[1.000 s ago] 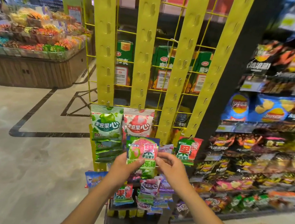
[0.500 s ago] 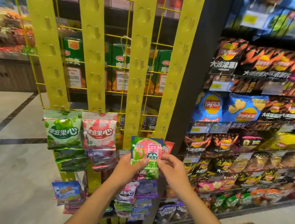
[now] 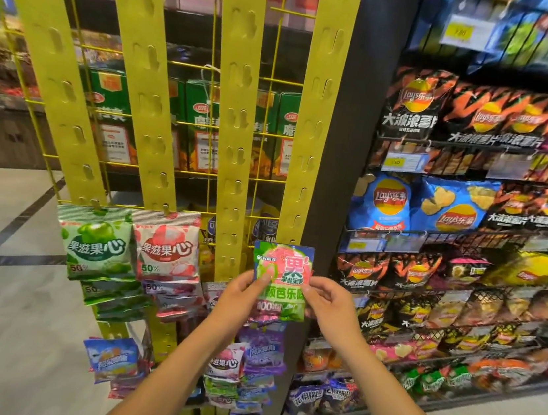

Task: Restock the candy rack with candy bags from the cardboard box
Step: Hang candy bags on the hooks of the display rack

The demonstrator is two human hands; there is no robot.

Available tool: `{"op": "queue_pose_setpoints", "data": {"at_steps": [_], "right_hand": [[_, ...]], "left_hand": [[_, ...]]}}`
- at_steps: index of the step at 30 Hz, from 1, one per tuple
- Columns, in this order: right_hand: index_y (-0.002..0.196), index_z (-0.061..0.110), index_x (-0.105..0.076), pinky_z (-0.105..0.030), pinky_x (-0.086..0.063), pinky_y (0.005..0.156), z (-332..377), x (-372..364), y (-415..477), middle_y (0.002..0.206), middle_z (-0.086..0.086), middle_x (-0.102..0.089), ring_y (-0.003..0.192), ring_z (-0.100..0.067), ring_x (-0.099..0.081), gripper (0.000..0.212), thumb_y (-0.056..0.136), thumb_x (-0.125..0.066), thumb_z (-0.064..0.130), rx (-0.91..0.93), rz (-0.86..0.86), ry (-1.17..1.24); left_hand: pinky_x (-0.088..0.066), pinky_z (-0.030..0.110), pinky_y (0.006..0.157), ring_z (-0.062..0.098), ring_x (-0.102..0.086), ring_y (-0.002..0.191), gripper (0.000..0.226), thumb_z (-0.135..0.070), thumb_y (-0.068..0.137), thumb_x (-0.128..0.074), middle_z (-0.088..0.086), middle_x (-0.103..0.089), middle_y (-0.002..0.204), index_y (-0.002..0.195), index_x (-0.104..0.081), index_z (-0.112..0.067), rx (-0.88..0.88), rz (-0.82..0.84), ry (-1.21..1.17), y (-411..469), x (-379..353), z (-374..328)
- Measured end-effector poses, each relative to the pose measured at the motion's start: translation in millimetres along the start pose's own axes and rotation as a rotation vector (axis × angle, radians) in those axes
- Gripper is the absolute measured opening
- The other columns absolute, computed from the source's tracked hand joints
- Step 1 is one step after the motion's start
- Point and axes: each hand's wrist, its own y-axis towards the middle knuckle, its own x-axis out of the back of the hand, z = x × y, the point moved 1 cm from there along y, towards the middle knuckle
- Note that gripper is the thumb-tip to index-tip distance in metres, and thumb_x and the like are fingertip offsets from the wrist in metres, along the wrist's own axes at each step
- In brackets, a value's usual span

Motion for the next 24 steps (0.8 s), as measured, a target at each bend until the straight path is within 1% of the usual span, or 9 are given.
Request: {"op": "queue_pose_setpoints", "data": {"at_steps": [3, 6, 9, 11, 14, 17, 18, 20, 24], "right_hand": [[0.105, 0.018, -0.072, -0.051, -0.059, 0.08, 7.4, 5.4, 10.2, 0.096, -0.015, -0.075, 0.091, -0.038, -0.07, 0.009, 0.099, -0.066, 0.019, 0.014, -0.009, -0.007], [0.109, 0.019, -0.073, -0.047, -0.061, 0.081, 13.7, 9.1, 18.6, 0.096, -0.006, -0.077, 0.091, -0.031, -0.072, 0.012, 0.099, -0.065, 0.022, 0.022, -0.006, -0.031], [0.11, 0.02, -0.073, -0.047, -0.062, 0.081, 11.4, 11.0, 24.3, 0.096, -0.003, -0.077, 0.09, -0.028, -0.073, 0.014, 0.1, -0.065, 0.025, 0.02, -0.008, -0.063], [0.112, 0.019, -0.073, -0.045, -0.062, 0.081, 6.3, 11.4, 25.7, 0.096, -0.002, -0.077, 0.09, -0.027, -0.073, 0.015, 0.1, -0.065, 0.024, 0.008, -0.021, -0.061], [0.113, 0.016, -0.072, -0.045, -0.063, 0.082, -4.1, 10.2, 27.1, 0.098, -0.004, -0.077, 0.091, -0.027, -0.074, 0.016, 0.1, -0.065, 0.023, -0.022, -0.021, -0.046], [0.111, 0.018, -0.072, -0.051, -0.062, 0.083, -13.9, 8.9, 30.6, 0.097, -0.005, -0.077, 0.09, -0.028, -0.074, 0.016, 0.099, -0.067, 0.025, -0.039, -0.012, -0.044], [0.111, 0.018, -0.072, -0.051, -0.061, 0.083, -16.4, 8.7, 31.8, 0.097, -0.005, -0.077, 0.09, -0.028, -0.074, 0.016, 0.098, -0.067, 0.026, -0.043, -0.013, -0.048], [0.11, 0.018, -0.072, -0.051, -0.062, 0.082, -20.8, 8.8, 33.1, 0.096, -0.006, -0.077, 0.09, -0.029, -0.074, 0.015, 0.098, -0.067, 0.026, -0.046, -0.014, -0.051], [0.109, 0.018, -0.072, -0.046, -0.062, 0.078, -25.2, 9.3, 33.3, 0.095, -0.006, -0.076, 0.089, -0.03, -0.073, 0.013, 0.099, -0.066, 0.024, -0.046, -0.011, -0.048]], "left_hand": [[-0.062, 0.04, 0.086, 0.028, -0.077, 0.099, 0.033, -0.035, 0.107, -0.054, 0.01, -0.079, 0.11, 0.123, -0.067, -0.009, -0.001, -0.028, 0.02, 6.9, -1.1, -7.1], [-0.056, 0.039, 0.075, 0.028, -0.071, 0.084, 0.042, -0.053, 0.101, -0.059, 0.016, -0.077, 0.106, 0.114, -0.071, -0.015, -0.036, -0.024, 0.037, 12.5, -2.2, -11.3], [-0.046, 0.051, 0.081, 0.035, -0.062, 0.088, 0.063, -0.078, 0.078, -0.069, 0.03, -0.07, 0.111, 0.105, -0.074, -0.02, -0.048, -0.019, 0.028, 19.4, -3.4, -8.8], [-0.05, 0.057, 0.083, 0.041, -0.066, 0.087, 0.053, -0.066, 0.089, -0.064, 0.029, -0.072, 0.11, 0.106, -0.074, -0.017, -0.037, -0.047, 0.046, 21.7, -5.0, -6.0], [-0.05, 0.068, 0.096, 0.057, -0.065, 0.105, 0.036, -0.05, 0.102, -0.058, 0.024, -0.075, 0.108, 0.105, -0.075, -0.019, -0.003, -0.071, 0.064, 28.5, -4.5, 5.2], [-0.051, 0.059, 0.087, 0.051, -0.069, 0.098, 0.053, -0.074, 0.085, -0.064, 0.028, -0.073, 0.109, 0.1, -0.076, -0.025, 0.017, -0.077, 0.102, 34.9, -0.7, 17.6], [-0.053, 0.059, 0.087, 0.049, -0.07, 0.096, 0.054, -0.073, 0.086, -0.064, 0.028, -0.073, 0.108, 0.101, -0.076, -0.022, 0.02, -0.08, 0.118, 34.2, -1.1, 17.5], [-0.056, 0.061, 0.087, 0.049, -0.071, 0.094, 0.043, -0.052, 0.101, -0.059, 0.024, -0.076, 0.103, 0.105, -0.073, -0.012, 0.026, -0.097, 0.141, 32.7, -1.6, 18.1], [-0.052, 0.034, 0.061, 0.024, -0.066, 0.065, 0.033, -0.038, 0.107, -0.054, 0.013, -0.071, 0.079, 0.099, -0.071, -0.01, 0.006, -0.12, 0.207, 31.5, -4.8, 16.7]]}}
